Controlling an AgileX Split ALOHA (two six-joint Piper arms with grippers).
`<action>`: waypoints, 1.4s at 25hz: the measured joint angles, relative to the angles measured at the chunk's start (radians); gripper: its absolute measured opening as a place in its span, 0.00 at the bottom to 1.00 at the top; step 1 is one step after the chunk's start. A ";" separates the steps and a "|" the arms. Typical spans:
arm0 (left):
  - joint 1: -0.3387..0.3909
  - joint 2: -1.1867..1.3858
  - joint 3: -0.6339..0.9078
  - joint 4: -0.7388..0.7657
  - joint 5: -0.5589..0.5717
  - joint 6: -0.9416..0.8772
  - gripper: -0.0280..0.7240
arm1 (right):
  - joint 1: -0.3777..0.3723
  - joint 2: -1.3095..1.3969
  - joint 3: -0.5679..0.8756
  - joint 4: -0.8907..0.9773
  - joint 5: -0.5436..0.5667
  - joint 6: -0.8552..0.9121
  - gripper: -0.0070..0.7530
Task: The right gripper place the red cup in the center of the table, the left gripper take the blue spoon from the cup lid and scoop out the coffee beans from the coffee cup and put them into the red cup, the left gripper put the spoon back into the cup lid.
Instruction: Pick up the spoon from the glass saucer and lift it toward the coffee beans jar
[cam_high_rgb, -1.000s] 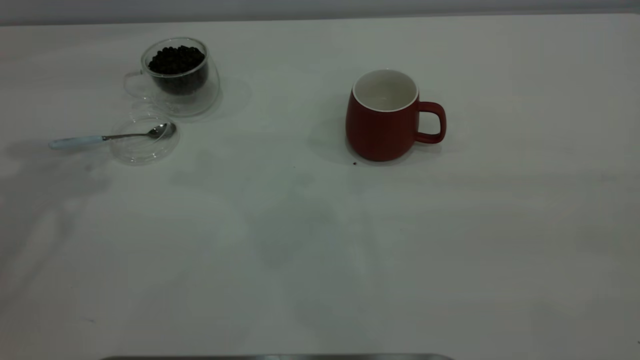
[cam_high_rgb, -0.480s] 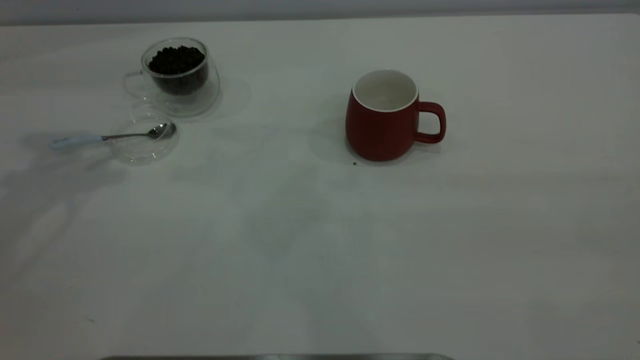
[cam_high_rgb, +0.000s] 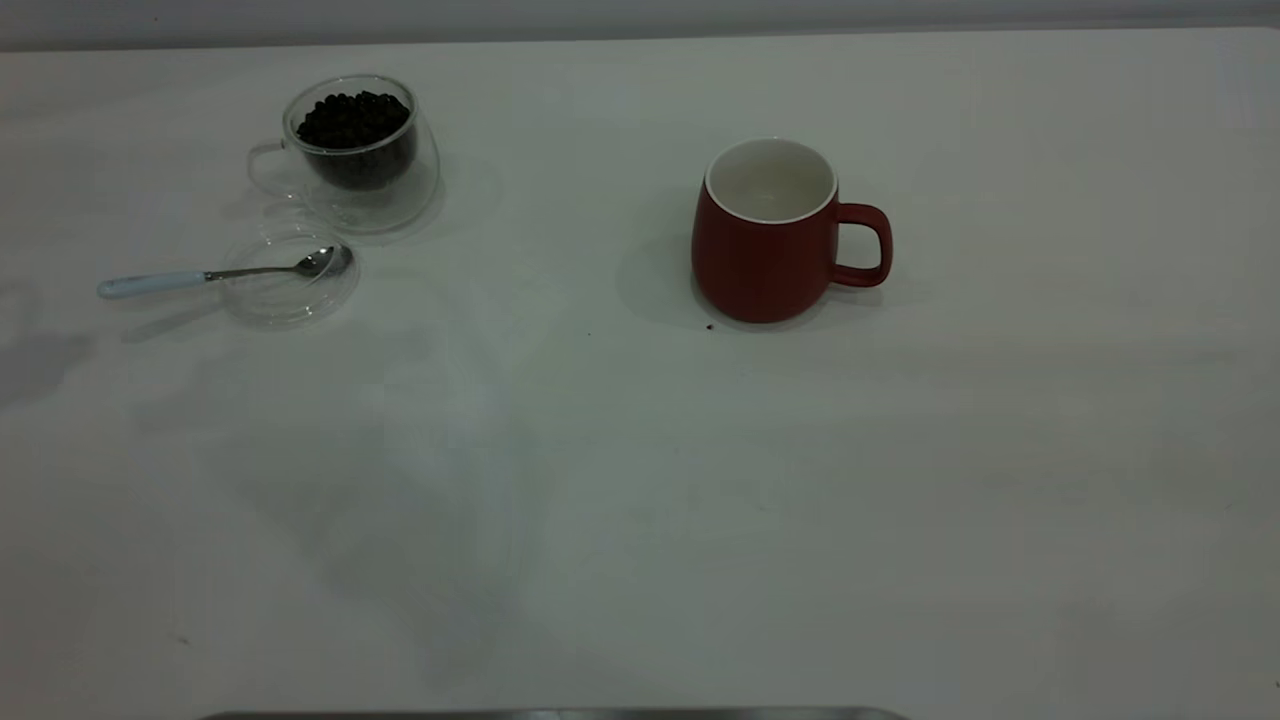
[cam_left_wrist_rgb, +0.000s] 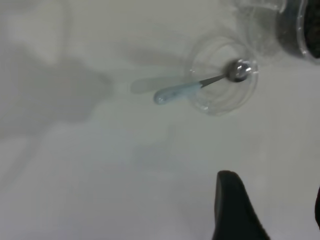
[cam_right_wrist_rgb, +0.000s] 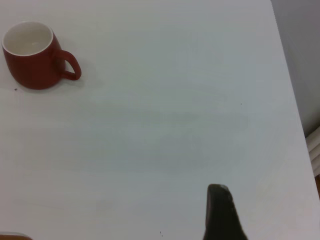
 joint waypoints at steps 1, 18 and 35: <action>0.008 0.012 0.000 -0.034 0.001 0.042 0.63 | 0.000 0.000 0.000 0.000 0.000 0.000 0.66; 0.024 0.371 -0.008 -0.296 -0.001 0.497 0.63 | 0.000 0.000 0.000 0.000 0.000 0.000 0.66; 0.024 0.469 -0.009 -0.377 -0.059 0.605 0.63 | 0.000 0.000 0.000 0.000 0.000 0.000 0.66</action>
